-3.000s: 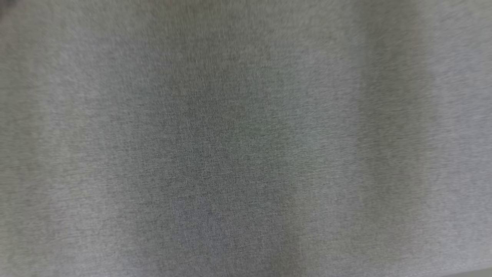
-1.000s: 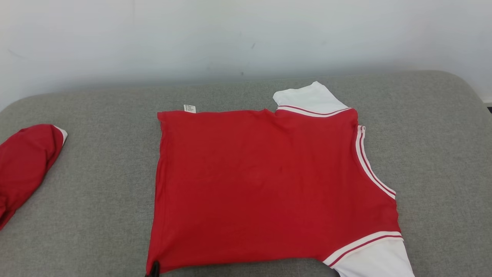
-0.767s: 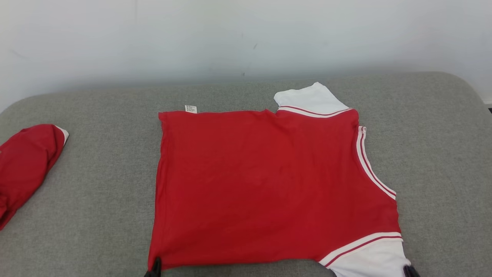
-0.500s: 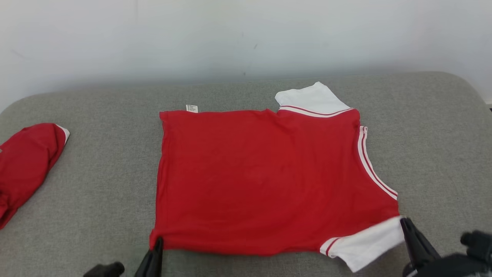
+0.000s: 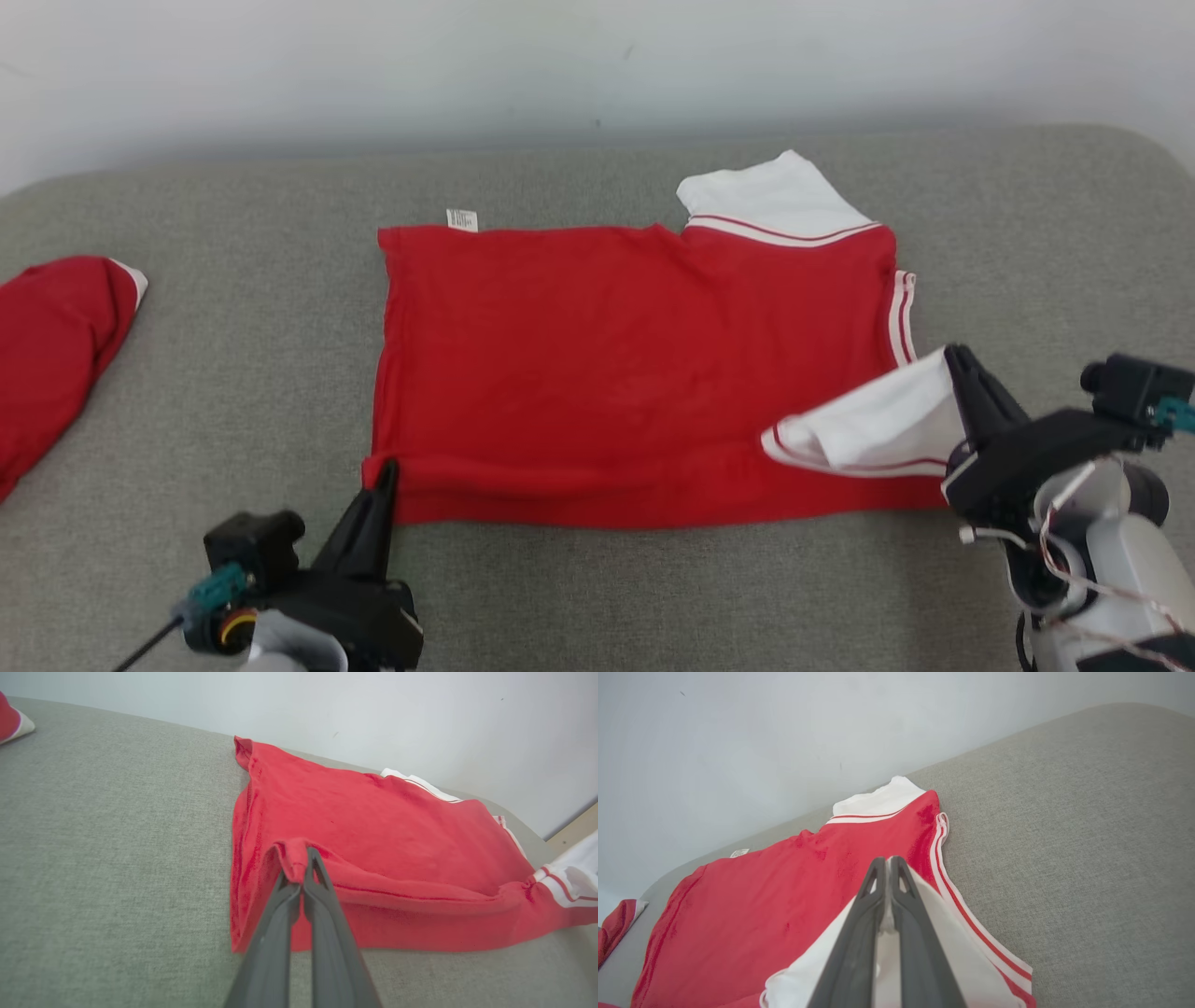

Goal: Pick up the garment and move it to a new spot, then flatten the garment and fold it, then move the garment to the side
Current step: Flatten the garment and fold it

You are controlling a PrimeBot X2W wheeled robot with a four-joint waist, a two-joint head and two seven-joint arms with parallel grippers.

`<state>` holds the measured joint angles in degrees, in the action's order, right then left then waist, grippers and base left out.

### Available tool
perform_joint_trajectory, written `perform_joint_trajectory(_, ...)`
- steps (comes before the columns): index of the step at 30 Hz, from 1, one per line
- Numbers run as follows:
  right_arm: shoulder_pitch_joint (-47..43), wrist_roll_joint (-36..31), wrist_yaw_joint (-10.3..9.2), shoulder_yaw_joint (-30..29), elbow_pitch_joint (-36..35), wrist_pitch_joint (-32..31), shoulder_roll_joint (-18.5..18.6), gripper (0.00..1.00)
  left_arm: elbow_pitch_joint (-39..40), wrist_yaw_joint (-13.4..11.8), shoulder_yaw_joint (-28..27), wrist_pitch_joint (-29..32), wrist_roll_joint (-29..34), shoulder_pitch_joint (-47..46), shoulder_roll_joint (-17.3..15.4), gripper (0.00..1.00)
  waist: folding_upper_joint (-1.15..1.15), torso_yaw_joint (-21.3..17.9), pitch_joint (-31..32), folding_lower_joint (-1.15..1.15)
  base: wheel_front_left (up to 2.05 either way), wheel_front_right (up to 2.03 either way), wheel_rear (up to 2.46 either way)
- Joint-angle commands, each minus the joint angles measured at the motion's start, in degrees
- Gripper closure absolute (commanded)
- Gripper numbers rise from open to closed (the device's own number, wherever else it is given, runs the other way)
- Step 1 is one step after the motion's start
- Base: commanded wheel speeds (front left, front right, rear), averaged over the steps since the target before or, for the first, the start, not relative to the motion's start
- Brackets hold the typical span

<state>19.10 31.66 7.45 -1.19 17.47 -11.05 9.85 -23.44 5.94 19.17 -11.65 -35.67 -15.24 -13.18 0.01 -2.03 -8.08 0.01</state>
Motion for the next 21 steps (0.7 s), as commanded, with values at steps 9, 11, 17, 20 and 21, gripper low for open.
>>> perform_joint_trajectory(9,13.5,-1.1,0.05,3.3,17.0,6.2,1.3,1.0,-5.5,0.6,1.4,0.1,0.8,-8.1,-0.2,1.0,-0.01,0.4,-4.1,-0.01,0.0,0.0,0.0)
perform_joint_trajectory(11,14.6,-0.9,0.05,4.2,19.1,8.0,1.4,0.0,-6.4,0.8,1.9,-0.5,1.4,-8.9,-0.3,0.2,-0.01,0.4,-4.1,-0.01,0.0,0.0,0.0)
perform_joint_trajectory(17,12.7,-1.4,0.05,9.2,22.5,13.0,4.2,0.0,-8.9,1.1,2.0,-2.4,1.7,-8.1,0.5,0.0,-0.01,0.5,-1.9,-0.01,0.0,0.0,0.0)
perform_joint_trajectory(20,10.7,-0.5,0.05,11.2,22.6,15.0,5.9,0.0,-9.4,1.0,1.8,-3.1,1.8,-6.4,0.7,0.0,-0.01,0.7,-0.4,-0.01,0.0,0.0,0.0)
perform_joint_trajectory(21,9.9,-0.4,0.05,11.7,22.5,15.5,6.5,0.0,-9.3,1.0,1.6,-3.1,1.9,-5.8,0.8,0.0,-0.01,0.7,-0.1,-0.01,0.0,0.0,0.0)
